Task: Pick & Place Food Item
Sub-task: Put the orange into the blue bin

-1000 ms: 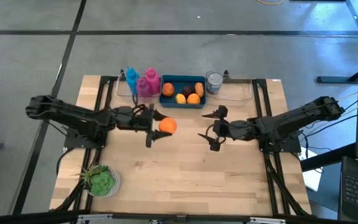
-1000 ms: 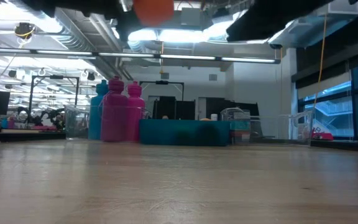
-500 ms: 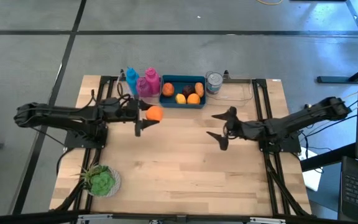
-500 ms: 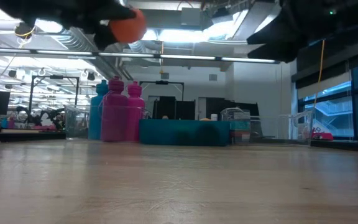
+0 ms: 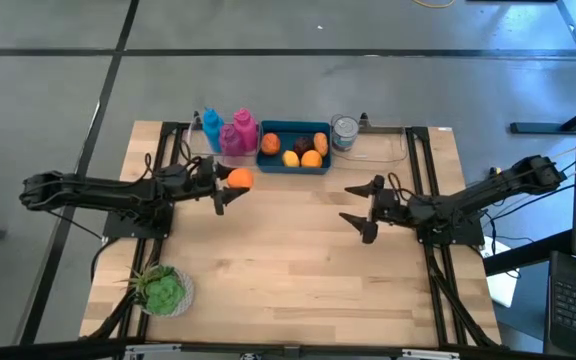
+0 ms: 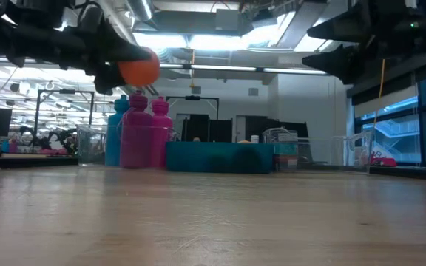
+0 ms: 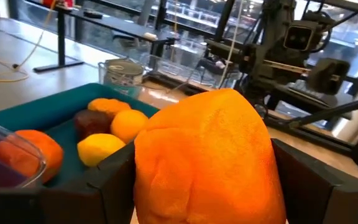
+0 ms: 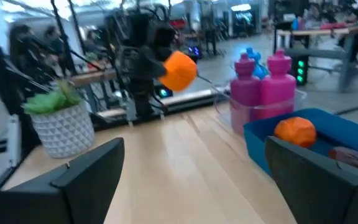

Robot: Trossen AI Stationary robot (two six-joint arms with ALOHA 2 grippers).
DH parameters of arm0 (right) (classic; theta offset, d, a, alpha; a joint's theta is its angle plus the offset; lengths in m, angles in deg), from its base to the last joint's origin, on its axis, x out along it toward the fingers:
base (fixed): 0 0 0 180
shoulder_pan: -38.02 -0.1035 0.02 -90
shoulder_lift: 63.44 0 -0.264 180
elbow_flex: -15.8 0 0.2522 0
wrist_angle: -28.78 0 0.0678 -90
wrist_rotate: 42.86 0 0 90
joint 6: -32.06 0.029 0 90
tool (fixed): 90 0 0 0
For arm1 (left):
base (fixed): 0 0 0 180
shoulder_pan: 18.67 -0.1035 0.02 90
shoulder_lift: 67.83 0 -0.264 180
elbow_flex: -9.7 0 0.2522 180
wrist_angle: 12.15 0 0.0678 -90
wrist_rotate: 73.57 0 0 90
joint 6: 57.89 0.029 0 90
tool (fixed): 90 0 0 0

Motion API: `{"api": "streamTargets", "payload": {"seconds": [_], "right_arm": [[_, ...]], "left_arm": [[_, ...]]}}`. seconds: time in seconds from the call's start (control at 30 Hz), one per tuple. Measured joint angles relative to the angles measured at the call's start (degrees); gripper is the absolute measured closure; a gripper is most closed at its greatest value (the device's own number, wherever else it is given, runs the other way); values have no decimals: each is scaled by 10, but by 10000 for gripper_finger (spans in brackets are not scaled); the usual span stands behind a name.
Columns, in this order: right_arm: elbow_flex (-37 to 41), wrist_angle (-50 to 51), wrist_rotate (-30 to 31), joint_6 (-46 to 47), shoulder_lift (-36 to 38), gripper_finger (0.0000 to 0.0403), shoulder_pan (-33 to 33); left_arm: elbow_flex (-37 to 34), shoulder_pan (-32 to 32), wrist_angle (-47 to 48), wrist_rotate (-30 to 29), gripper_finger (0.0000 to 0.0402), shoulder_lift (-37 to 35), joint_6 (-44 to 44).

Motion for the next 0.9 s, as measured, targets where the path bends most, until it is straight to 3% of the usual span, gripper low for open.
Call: {"api": "streamTargets", "payload": {"seconds": [0.13, 0.37, 0.9], "right_arm": [[31, -70, -10, -6, 0, 21, 0], [35, -74, -30, 0, -5, 21, 0], [35, -87, -39, 37, -72, 21, 0]], "left_arm": [[0, 0, -13, -24, 116, 20, 0], [34, 0, -10, -51, 116, 87, 3], [326, -10, 267, -132, 116, 318, 82]]}}
